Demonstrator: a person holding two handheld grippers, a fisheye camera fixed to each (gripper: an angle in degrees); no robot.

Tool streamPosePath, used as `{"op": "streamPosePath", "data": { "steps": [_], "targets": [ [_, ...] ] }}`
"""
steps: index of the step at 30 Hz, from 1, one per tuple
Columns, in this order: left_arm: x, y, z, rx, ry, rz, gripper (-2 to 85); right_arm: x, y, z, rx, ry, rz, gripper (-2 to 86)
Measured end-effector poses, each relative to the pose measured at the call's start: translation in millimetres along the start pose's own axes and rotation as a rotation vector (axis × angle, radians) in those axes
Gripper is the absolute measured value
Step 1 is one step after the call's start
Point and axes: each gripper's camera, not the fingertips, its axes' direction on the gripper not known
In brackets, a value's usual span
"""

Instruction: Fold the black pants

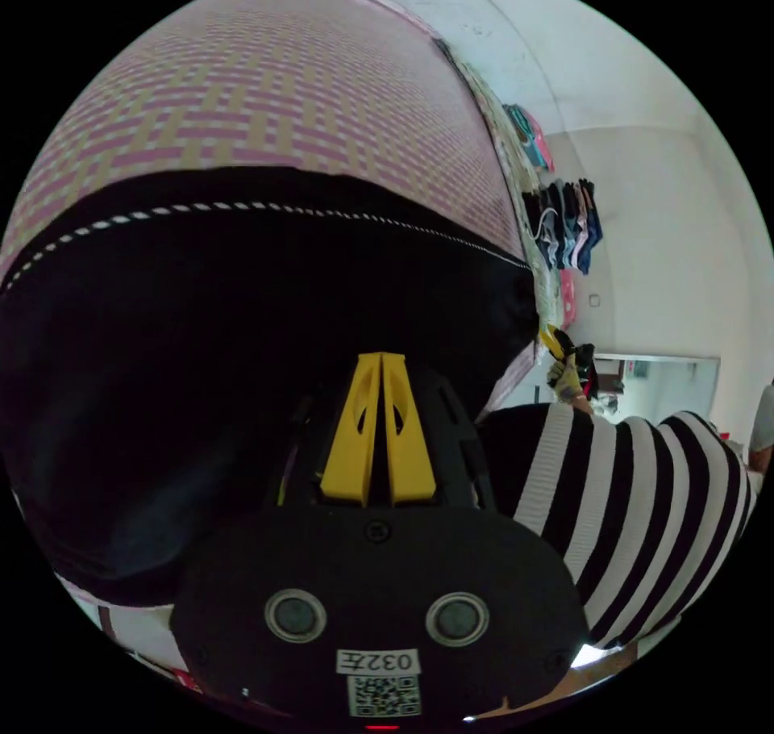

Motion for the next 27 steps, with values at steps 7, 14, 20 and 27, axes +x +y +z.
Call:
{"op": "streamPosePath", "data": {
  "steps": [7, 14, 20, 27],
  "targets": [
    [33.0, -32.0, 52.6, -0.207, -0.017, 0.137, -0.9, 84.4, 26.6, 42.1, 0.051, -0.370, 0.188, 13.4],
    [15.6, -52.1, 54.2, -0.197, 0.003, 0.058, -0.9, 124.0, 7.4, 81.8, 0.011, -0.618, 0.214, 8.4],
    [7.6, -65.7, 54.1, -0.186, 0.023, 0.014, -0.9, 98.9, -23.3, 76.7, 0.014, -0.413, 0.072, 4.9],
    [44.1, -120.5, 85.7, -0.215, -0.018, 0.052, -0.9, 92.0, -53.7, 28.0, 0.232, -0.204, 0.048, 5.1]
  ]
}}
